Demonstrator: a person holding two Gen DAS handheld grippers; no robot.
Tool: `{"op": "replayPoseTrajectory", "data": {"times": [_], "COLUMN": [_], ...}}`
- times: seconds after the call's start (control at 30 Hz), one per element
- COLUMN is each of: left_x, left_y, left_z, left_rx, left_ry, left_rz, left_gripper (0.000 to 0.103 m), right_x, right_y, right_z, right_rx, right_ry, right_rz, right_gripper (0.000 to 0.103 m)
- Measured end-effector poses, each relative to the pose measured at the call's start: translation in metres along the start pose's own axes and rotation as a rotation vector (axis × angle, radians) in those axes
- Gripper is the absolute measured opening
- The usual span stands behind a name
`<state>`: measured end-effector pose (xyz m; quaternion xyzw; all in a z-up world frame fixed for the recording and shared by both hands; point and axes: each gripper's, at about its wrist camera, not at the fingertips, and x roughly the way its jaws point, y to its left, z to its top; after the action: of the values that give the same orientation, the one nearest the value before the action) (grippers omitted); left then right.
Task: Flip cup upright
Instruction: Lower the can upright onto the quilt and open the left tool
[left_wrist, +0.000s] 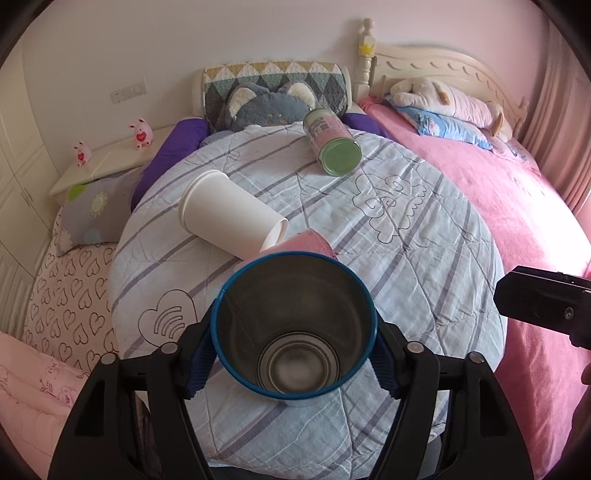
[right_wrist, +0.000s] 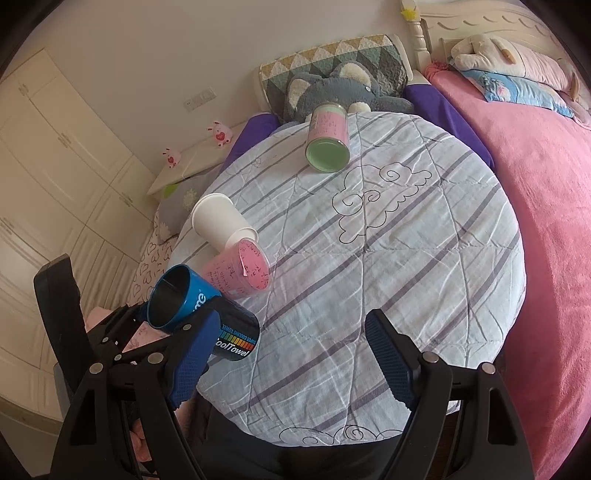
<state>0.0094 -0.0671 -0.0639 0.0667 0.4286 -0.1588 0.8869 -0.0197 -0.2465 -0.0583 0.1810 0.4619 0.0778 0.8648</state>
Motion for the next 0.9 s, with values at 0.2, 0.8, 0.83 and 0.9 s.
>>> {"op": "replayPoseTrajectory", "data": {"times": [0.2, 0.8, 0.83, 0.9], "left_x": [-0.01, -0.086, -0.092, -0.105], "left_y": [0.002, 0.026, 0.028, 0.029], "left_z": [0.002, -0.018, -0.023, -0.033], "left_rx": [-0.001, -0.066, -0.077, -0.086], "left_ry": [-0.033, -0.054, -0.045, -0.03], "left_rz": [0.018, 0.108, 0.112, 0.125], "left_gripper": [0.091, 0.103, 0.103, 0.103], "right_x": [0.001, -0.05, -0.054, -0.063], "right_y": [0.001, 0.028, 0.032, 0.043], "right_z": [0.0, -0.028, -0.034, -0.05], "right_rx": [-0.001, -0.043, -0.055, -0.082], "right_ry": [0.004, -0.146, -0.153, -0.169], "right_rz": [0.003, -0.051, -0.072, -0.11], "right_gripper": [0.082, 0.082, 0.082, 0.084]}}
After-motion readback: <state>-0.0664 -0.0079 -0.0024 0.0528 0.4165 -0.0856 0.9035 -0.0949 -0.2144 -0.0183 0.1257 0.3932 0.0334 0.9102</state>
